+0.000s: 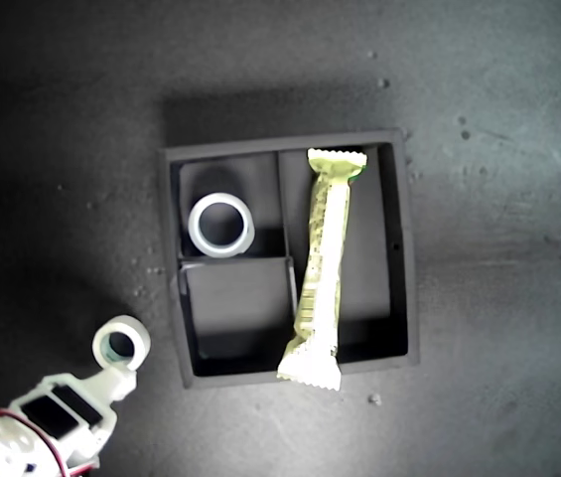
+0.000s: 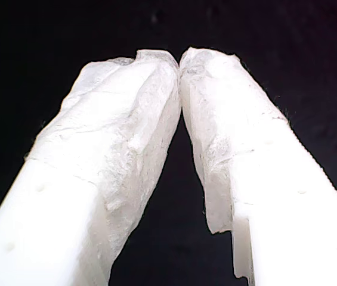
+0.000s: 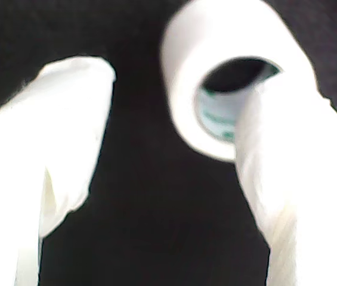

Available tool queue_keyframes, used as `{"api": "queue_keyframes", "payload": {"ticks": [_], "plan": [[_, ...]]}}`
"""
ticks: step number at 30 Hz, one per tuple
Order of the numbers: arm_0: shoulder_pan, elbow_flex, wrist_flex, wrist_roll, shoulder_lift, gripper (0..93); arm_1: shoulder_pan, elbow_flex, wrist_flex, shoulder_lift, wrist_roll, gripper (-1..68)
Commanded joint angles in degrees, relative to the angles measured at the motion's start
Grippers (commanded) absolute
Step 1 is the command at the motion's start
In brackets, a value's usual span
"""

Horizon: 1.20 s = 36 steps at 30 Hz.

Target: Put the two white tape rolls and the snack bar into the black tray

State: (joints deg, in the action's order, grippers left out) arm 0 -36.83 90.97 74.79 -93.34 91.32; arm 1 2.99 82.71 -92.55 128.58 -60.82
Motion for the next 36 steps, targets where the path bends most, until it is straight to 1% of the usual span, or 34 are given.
{"api": "queue_keyframes", "payload": {"ticks": [1,9,23,27,29,33,36], "plan": [[0.3,0.4,-1.1,-1.9,-1.4,15.5,0.7,10.0,5.0,8.3,-2.0,-0.4],[0.9,5.0,-4.1,-3.6,-1.8,15.6,3.6,14.7,9.3,9.0,-1.4,-0.4],[1.6,9.0,-9.8,-3.3,-3.4,15.6,4.2,18.0,11.7,9.0,-1.1,-0.4],[2.3,10.8,-11.4,-4.5,-5.1,15.3,4.4,20.0,12.0,9.0,-1.0,-0.4],[3.1,11.7,-12.2,-5.0,-6.6,13.2,3.5,22.1,12.0,9.1,-1.5,-0.4],[5.1,12.3,-11.9,-6.2,-7.2,3.7,-0.7,31.1,12.3,16.7,-3.5,-0.4],[5.4,9.4,-5.3,-5.6,-2.3,2.3,-3.2,39.4,12.8,27.7,-4.0,-0.5]]}}
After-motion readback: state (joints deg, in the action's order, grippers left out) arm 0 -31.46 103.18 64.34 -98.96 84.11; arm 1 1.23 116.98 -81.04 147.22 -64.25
